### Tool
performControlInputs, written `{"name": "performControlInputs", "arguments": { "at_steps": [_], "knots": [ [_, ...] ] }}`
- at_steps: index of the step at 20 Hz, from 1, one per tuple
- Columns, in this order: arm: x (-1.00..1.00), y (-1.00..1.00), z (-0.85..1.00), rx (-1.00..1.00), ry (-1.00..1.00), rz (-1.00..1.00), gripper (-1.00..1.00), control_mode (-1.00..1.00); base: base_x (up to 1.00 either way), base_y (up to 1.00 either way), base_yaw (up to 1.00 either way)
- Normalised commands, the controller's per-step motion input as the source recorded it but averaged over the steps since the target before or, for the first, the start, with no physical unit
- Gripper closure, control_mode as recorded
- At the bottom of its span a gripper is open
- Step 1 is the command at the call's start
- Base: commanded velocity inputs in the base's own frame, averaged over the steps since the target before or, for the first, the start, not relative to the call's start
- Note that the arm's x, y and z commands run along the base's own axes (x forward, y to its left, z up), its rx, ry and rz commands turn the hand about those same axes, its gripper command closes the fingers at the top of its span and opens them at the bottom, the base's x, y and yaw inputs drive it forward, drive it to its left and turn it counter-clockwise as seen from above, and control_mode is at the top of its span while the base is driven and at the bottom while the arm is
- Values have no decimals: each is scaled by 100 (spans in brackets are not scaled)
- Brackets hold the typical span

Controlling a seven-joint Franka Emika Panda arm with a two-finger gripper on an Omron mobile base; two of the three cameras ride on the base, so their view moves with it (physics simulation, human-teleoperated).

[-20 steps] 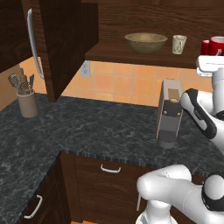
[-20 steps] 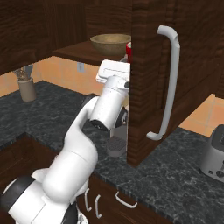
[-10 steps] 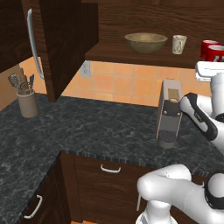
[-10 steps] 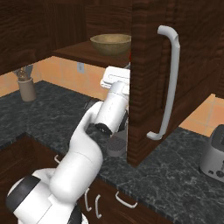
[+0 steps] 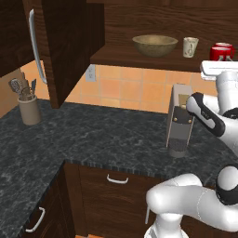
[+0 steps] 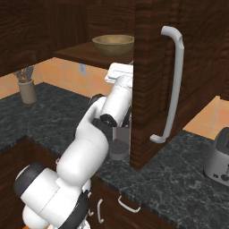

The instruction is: Gather all objects into one cabinet and sort the glasses and bowls to opposite sides.

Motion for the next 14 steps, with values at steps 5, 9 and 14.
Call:
{"name": "performControlInputs", "arguments": {
  "at_steps": [5,9,14],
  "knots": [
    [56,1,-30,0,0,0,100,-100,0,0,0],
    [60,0,-41,0,-2,0,100,-100,0,0,0],
    [68,0,-42,0,-1,0,100,-100,0,0,0]
  ]
}}
